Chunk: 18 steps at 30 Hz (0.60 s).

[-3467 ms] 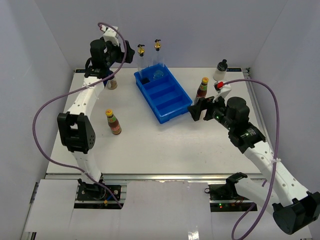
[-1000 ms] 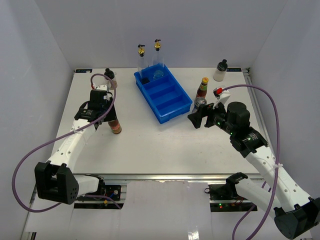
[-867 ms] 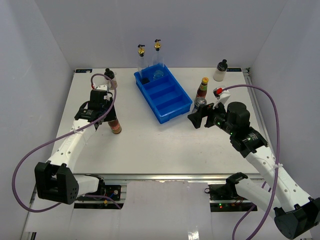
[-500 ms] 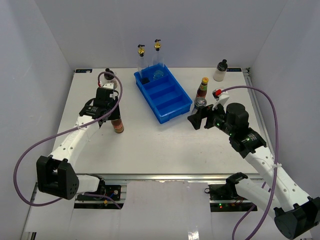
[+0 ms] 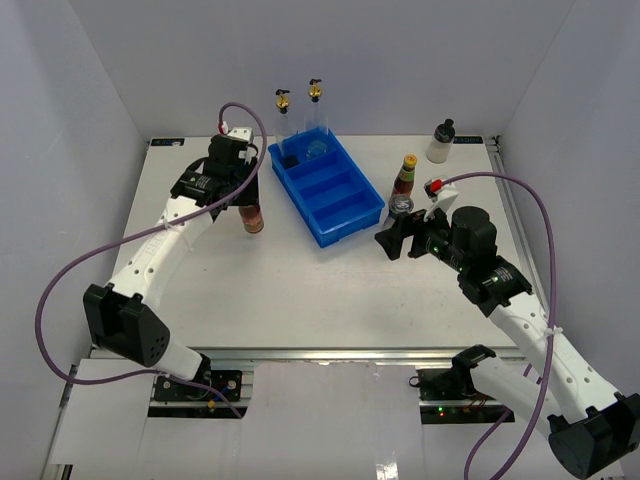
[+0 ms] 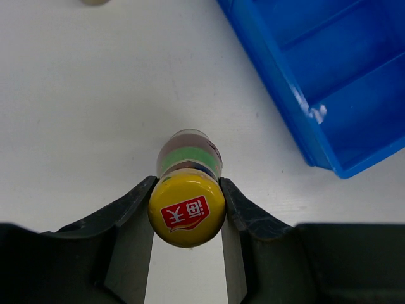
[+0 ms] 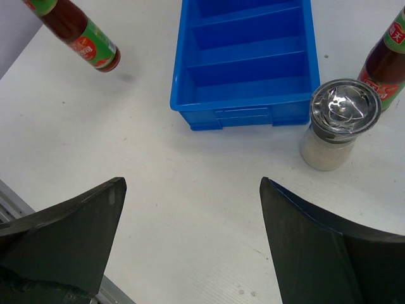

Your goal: Organize the condiment bottles

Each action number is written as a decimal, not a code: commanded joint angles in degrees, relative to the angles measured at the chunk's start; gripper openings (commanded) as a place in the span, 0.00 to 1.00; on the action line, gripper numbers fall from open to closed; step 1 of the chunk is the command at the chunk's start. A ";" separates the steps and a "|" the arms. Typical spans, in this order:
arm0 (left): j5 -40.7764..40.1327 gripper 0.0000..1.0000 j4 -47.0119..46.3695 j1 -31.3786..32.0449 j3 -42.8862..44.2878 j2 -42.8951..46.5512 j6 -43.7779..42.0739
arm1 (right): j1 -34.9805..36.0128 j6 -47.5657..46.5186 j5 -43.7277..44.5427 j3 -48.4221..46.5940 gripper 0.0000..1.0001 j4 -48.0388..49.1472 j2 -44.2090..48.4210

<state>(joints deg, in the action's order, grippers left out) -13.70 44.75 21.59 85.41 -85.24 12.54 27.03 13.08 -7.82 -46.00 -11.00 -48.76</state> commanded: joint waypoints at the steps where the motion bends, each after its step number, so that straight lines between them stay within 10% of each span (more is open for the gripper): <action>1: 2.27 0.00 -5.96 1.13 10.38 -2.42 -3.61 | -0.13 -0.42 0.62 -0.26 0.93 3.35 -0.48; 18: 7.65 0.00 -10.61 5.48 39.23 -27.87 -9.42 | -0.07 -0.86 1.76 -1.56 0.92 3.80 -1.27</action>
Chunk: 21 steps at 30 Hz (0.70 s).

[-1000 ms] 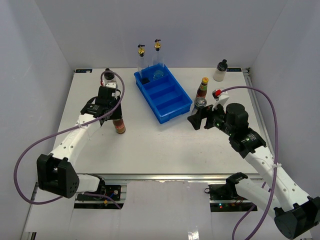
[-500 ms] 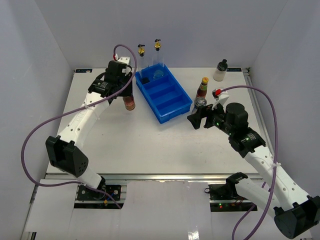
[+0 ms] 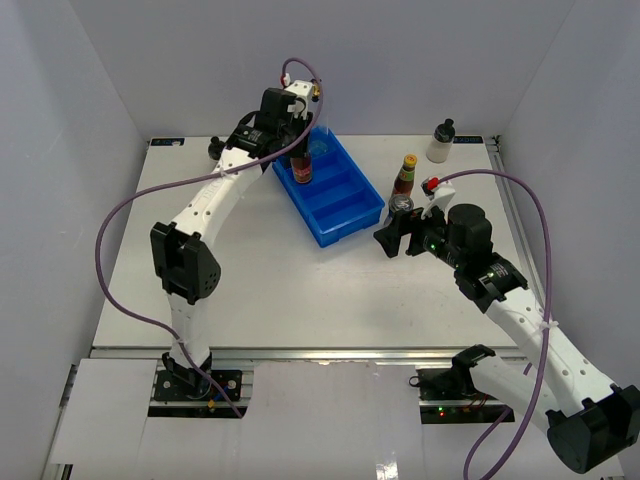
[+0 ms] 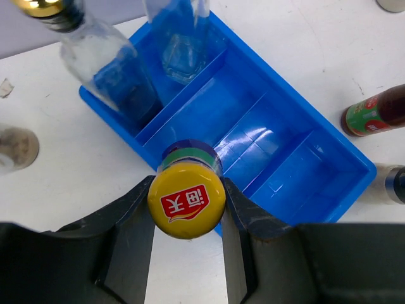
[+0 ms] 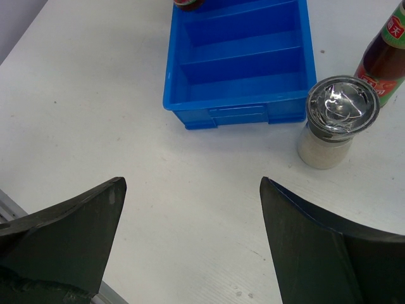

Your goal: Organize the condiment bottles

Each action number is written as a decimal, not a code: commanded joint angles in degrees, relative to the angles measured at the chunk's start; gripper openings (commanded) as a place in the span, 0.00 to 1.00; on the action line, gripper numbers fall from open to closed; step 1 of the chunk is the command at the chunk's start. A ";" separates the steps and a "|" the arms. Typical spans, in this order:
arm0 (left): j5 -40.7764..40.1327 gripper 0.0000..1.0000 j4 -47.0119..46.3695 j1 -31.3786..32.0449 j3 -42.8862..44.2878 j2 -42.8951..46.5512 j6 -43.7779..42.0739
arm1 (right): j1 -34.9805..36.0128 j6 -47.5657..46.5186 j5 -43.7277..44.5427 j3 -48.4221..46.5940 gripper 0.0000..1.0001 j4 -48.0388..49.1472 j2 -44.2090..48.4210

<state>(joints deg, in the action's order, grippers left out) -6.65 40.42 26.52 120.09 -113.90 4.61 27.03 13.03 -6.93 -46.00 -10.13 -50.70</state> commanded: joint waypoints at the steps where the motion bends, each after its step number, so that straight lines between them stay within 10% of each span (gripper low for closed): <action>1: 0.66 0.00 -7.27 0.55 4.41 0.45 -1.59 | -0.12 -0.81 0.86 -1.42 0.92 3.13 0.82; 21: -2.07 0.00 -22.48 1.25 1.40 -5.54 -8.21 | -0.13 -0.81 1.13 0.03 0.92 4.42 0.54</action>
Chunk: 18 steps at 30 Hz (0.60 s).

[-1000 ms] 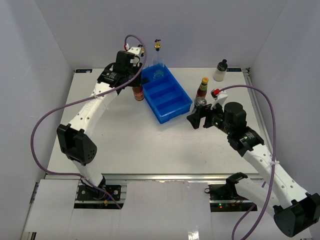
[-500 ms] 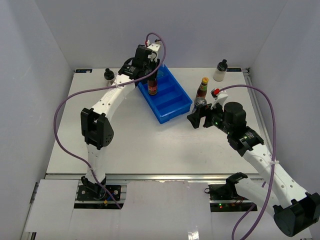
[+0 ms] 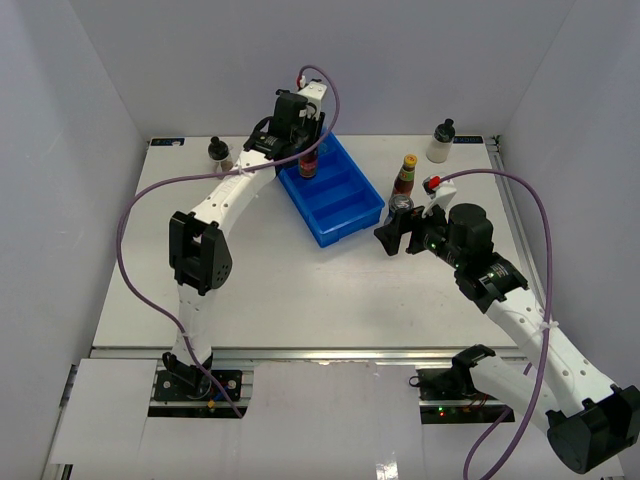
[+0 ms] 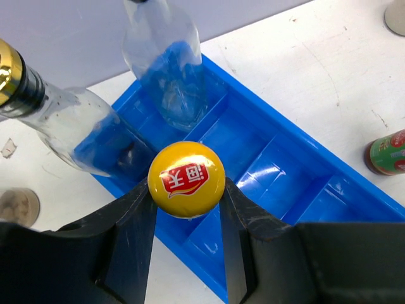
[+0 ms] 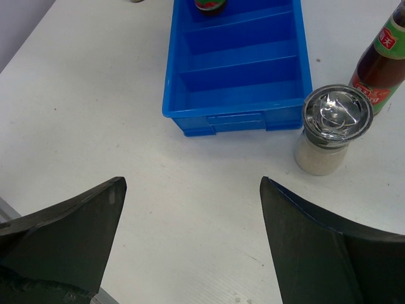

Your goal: Organize the condiment bottles

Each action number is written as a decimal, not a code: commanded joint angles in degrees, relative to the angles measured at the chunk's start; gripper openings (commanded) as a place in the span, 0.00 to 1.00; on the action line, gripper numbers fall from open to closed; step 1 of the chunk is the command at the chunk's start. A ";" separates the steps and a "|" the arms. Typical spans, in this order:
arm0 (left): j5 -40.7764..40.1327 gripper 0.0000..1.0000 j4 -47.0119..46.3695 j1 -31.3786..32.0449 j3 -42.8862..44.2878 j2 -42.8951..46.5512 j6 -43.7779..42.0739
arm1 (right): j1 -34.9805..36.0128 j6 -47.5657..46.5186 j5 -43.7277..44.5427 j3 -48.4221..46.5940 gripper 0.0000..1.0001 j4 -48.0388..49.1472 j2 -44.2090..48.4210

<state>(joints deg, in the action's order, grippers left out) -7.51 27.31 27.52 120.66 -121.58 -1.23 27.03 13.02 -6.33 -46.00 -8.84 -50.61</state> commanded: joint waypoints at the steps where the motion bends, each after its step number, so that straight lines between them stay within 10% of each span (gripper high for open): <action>1: -1.10 0.00 -9.75 0.26 0.72 1.91 -2.44 | -0.13 -0.80 0.55 -0.02 0.92 3.13 0.31; 18: -2.33 0.00 -18.17 0.26 -7.91 0.38 -3.89 | -0.10 -1.38 1.90 0.38 0.93 2.83 0.66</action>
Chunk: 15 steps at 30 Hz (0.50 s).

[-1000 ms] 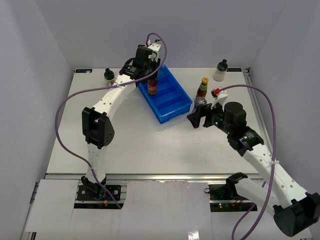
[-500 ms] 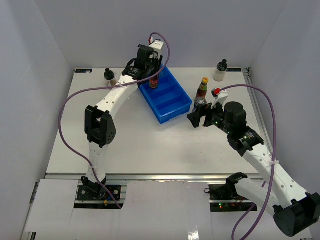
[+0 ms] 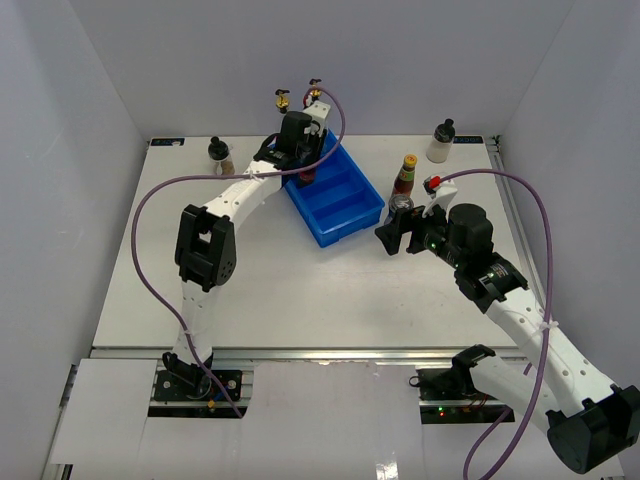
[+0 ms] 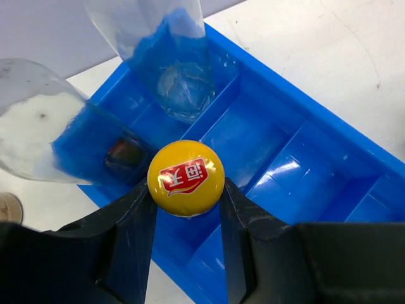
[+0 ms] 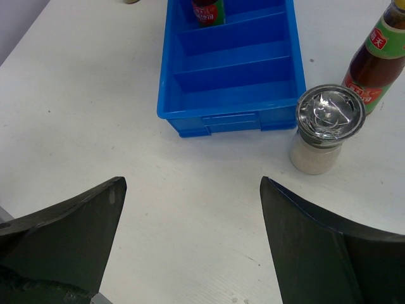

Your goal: Organize the condiment bottles

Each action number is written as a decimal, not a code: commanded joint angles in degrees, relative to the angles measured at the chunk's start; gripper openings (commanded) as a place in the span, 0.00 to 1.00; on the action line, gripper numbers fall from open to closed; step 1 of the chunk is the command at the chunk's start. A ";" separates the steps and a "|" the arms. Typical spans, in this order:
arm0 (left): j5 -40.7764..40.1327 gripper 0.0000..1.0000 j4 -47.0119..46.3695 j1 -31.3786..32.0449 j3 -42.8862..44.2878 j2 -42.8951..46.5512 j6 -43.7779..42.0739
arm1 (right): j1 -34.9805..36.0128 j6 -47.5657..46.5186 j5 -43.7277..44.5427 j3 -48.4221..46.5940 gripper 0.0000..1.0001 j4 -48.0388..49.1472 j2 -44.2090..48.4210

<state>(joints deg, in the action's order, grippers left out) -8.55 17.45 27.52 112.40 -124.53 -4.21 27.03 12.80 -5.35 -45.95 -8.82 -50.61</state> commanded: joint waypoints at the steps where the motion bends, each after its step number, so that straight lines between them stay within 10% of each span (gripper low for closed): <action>1: -1.22 0.00 -8.47 0.25 0.03 3.33 -0.94 | -0.13 -1.17 0.96 0.23 0.92 2.81 0.49; 9: -1.61 0.03 -6.79 0.31 0.92 1.74 -0.01 | -0.10 -1.23 1.05 -0.72 0.93 2.55 0.07; 15: -1.56 0.27 -5.62 0.25 0.72 1.62 0.78 | -0.13 -1.51 1.18 -1.03 0.92 2.40 0.16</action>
<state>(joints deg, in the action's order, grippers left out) -9.22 14.91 27.53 111.37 -124.84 -4.05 27.03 12.45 -4.65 -45.95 -8.84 -50.63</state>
